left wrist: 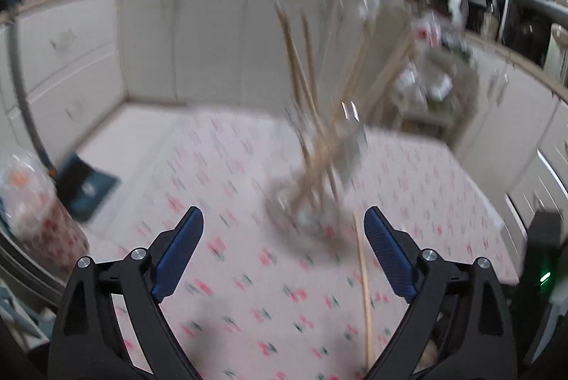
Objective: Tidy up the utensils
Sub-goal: 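Lower both tools to the cloth and close each on a loose stick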
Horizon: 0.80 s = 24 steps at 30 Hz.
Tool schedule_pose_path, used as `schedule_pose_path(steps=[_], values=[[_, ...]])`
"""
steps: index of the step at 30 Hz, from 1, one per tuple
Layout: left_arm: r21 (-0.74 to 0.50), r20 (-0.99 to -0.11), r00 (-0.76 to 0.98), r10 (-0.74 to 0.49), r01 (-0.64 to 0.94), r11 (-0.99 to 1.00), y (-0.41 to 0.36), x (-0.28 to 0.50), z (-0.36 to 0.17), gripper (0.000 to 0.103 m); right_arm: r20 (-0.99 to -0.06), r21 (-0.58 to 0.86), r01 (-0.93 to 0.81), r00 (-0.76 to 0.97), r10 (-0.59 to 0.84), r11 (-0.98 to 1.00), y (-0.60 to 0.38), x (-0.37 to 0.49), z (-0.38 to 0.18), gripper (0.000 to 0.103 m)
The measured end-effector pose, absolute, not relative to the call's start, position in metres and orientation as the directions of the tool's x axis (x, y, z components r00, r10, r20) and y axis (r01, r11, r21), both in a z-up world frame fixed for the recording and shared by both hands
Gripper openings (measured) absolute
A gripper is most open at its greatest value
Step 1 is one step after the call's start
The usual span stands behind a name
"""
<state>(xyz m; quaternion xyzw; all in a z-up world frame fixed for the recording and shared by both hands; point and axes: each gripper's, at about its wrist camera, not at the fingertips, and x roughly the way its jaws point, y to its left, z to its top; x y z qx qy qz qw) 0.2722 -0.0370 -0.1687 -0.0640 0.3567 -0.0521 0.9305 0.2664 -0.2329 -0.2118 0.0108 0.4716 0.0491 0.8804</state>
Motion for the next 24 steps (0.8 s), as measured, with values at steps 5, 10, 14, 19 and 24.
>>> schedule_pose_path(steps=[5, 10, 14, 19, 24], values=[[-0.072, -0.764, 0.630, -0.141, 0.133, 0.988, -0.078, 0.289, -0.207, 0.088, -0.835, 0.092, -0.062, 0.538, 0.111, 0.994, -0.268, 0.245, -0.211, 0.006], [0.024, -0.786, 0.614, -0.076, 0.153, 0.988, -0.107, 0.297, -0.219, 0.087, -0.830, 0.173, -0.036, 0.533, 0.165, 0.984, -0.286, 0.244, -0.210, 0.006], [0.054, -0.809, 0.587, -0.047, 0.152, 0.987, -0.118, 0.314, -0.225, 0.075, -0.827, 0.146, -0.063, 0.540, 0.156, 0.987, -0.279, 0.256, -0.206, 0.031], [0.078, -0.818, 0.571, -0.064, 0.221, 0.972, -0.133, 0.308, -0.225, 0.016, -0.836, 0.049, -0.103, 0.540, 0.097, 0.994, -0.270, 0.265, -0.211, 0.019], [0.047, -0.833, 0.547, -0.082, 0.217, 0.975, -0.130, 0.281, -0.224, 0.004, -0.838, 0.113, -0.133, 0.520, 0.167, 0.985, -0.269, 0.252, -0.208, 0.006]])
